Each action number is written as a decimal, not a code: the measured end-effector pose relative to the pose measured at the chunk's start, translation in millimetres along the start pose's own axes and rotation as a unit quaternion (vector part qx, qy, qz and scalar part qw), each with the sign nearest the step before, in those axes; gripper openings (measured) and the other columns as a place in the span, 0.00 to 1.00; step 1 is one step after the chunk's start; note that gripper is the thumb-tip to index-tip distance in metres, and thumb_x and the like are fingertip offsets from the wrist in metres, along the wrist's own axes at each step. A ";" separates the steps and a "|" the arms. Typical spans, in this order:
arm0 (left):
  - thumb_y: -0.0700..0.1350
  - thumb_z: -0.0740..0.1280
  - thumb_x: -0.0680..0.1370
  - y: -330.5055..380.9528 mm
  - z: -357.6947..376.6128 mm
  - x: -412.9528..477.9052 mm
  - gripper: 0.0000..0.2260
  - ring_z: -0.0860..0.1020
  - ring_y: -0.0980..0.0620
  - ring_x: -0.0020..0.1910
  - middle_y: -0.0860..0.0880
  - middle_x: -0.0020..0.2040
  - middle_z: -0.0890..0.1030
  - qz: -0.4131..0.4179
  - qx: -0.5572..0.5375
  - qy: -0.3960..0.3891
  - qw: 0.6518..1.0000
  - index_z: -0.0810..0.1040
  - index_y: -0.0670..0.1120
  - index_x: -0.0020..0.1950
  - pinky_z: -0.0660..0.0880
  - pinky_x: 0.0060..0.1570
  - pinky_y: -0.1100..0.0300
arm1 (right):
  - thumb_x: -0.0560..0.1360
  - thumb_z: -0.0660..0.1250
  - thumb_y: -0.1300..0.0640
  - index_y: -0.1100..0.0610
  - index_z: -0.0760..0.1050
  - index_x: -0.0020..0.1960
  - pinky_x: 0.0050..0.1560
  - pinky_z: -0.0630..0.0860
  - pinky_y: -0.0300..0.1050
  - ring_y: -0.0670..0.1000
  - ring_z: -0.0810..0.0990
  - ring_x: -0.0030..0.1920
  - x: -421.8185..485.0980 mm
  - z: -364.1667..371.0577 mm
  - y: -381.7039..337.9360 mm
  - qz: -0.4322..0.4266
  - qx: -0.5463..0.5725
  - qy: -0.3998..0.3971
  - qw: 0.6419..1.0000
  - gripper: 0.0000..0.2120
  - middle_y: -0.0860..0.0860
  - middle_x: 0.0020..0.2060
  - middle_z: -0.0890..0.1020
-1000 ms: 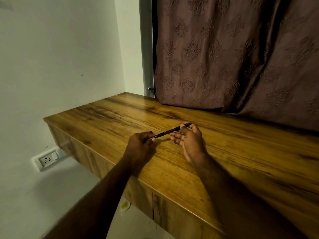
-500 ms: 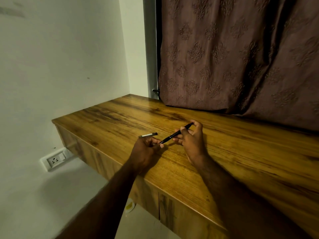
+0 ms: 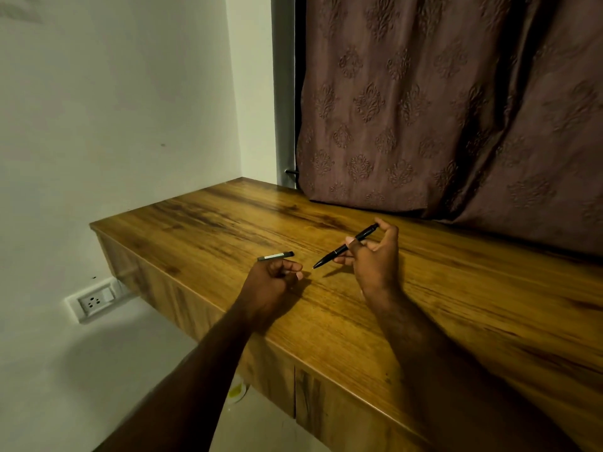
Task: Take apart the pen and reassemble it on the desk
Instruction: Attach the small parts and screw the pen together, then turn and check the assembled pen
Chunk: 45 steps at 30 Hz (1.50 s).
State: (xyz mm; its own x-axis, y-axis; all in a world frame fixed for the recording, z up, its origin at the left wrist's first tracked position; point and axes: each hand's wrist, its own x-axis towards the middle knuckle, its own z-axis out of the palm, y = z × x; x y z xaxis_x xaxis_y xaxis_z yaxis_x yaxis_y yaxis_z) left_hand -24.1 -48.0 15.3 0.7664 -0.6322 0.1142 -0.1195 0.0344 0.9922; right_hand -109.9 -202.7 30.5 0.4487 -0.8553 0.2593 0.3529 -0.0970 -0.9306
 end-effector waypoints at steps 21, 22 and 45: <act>0.27 0.61 0.75 8.5 3.2 1.5 0.09 0.80 0.58 0.27 0.49 0.29 0.83 -0.046 -0.105 0.052 0.992 0.79 0.35 0.48 0.75 0.27 0.68 | 0.76 0.66 0.66 0.49 0.60 0.70 0.32 0.81 0.44 0.50 0.84 0.31 8.0 1.0 6.2 -0.015 -0.040 -0.029 0.999 0.28 0.57 0.41 0.82; 0.27 0.60 0.76 9.2 4.0 0.5 0.09 0.79 0.59 0.27 0.49 0.28 0.82 -0.046 -0.105 0.047 0.992 0.79 0.34 0.48 0.75 0.27 0.68 | 0.76 0.66 0.66 0.49 0.60 0.69 0.32 0.81 0.43 0.49 0.84 0.32 8.3 0.5 5.0 -0.020 -0.032 -0.025 0.999 0.28 0.57 0.41 0.82; 0.28 0.61 0.75 8.1 4.2 -0.1 0.09 0.81 0.59 0.28 0.48 0.30 0.83 -0.029 -0.080 0.054 0.995 0.80 0.36 0.47 0.76 0.28 0.68 | 0.74 0.69 0.66 0.50 0.61 0.70 0.34 0.80 0.42 0.46 0.81 0.29 13.5 -0.4 9.3 -0.064 -0.009 0.010 0.998 0.29 0.52 0.35 0.80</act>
State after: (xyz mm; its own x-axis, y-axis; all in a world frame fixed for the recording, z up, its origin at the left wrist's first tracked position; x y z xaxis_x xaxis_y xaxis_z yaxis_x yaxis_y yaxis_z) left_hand -27.8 -51.0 23.1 0.8334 -0.5502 0.0519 0.0226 0.1277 0.9915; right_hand -100.9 -215.4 25.2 0.3849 -0.8449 0.3714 0.3915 -0.2149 -0.8947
